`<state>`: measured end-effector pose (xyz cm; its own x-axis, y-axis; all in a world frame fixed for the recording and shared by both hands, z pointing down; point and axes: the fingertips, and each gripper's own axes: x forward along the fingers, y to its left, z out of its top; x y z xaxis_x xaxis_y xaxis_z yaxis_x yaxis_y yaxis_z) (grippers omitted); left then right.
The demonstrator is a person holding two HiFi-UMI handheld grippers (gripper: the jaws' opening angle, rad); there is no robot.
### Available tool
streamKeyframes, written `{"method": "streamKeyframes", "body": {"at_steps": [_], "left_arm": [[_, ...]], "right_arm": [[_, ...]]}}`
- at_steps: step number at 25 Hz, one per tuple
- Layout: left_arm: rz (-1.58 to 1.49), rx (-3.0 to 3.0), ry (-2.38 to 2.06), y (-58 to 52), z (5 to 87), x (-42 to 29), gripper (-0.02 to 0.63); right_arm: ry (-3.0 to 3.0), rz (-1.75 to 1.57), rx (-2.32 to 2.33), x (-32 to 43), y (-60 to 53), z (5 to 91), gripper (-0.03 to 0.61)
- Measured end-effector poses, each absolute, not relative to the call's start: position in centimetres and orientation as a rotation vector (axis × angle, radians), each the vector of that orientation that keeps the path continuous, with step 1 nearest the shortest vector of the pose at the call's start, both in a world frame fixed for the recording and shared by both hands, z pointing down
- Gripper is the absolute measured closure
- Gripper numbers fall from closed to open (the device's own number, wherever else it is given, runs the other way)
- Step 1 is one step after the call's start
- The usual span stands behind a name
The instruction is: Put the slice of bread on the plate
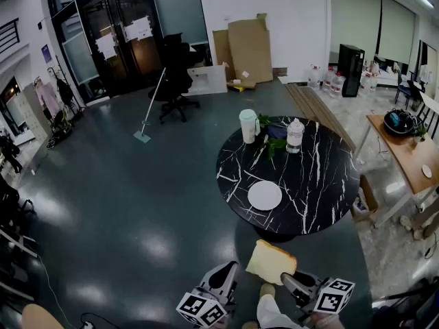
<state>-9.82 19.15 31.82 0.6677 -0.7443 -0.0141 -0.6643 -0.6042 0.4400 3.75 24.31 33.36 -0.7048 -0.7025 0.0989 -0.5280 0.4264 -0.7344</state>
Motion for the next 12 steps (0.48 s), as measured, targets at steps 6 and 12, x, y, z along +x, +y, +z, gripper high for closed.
{"method": "streamKeyframes", "body": {"at_steps": [6,12], "left_arm": [[-0.317,2.525,-1.083,13.2,30.6,-6.3,0.607],[-0.29,2.518,-1.085,9.2,32.1,-4.8,0.607]], "right_arm": [[2.496,-1.114,-1.028,5.2,19.2,32.8,0.489],[2.466,-1.166,-1.093,8.5,15.2,34.5,0.489]]}}
